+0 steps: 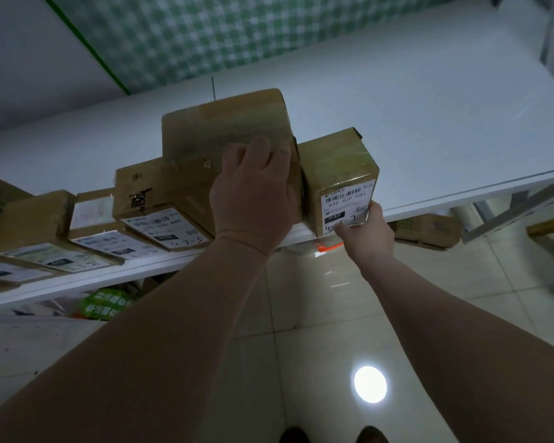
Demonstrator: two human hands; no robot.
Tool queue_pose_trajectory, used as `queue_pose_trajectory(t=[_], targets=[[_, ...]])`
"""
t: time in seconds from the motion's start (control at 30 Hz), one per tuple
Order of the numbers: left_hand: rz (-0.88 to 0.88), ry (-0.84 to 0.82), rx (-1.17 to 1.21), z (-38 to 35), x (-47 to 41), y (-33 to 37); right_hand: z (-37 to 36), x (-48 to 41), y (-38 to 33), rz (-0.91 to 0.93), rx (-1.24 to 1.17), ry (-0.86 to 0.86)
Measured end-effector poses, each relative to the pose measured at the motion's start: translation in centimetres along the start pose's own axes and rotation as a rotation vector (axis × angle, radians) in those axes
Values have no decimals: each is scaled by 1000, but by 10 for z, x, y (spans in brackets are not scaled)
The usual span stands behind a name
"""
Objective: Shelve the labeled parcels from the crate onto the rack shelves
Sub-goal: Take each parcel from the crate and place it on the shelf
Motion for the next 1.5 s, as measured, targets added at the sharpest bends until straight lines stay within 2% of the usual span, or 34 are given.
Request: queue_pose_trajectory(t=[0.4,0.77,0.93,1.03,1.1,1.23,1.33,1.43,1.5], targets=[[36,17,-18,-5,3,-3,-16,-17,-11,-45,-35,-26],[22,56,4,-4,4,-1,-22,-24,-20,-38,38,-174],[25,21,63,-3,4,2,-8,-3,-2,-92,-22,-227],[82,-169,129,0,4,7,-7,31,19,-189,-130,-343],[127,-325,149,-3,5,10,-9,55,29,-213,-123,-416],[106,-550,97,5,29,12,-3,99,40,-235,-84,-487],[316,-699,197,19,98,-1,6,147,49,-244,-65,-574],[545,-927,352,22,194,3,14,192,67,-263,2,-671],[708,-960,464,33,241,11,18,217,78,-282,17,-695]])
Point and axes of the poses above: each hand's wrist, its own x-axis away from the middle knuckle, its own z-axis out of the back of the hand, y = z × x, the point moved 10 cm from there along -x, towards the middle knuckle, and after that the axes turned 11 degrees about -z, right-handed, at the moved point
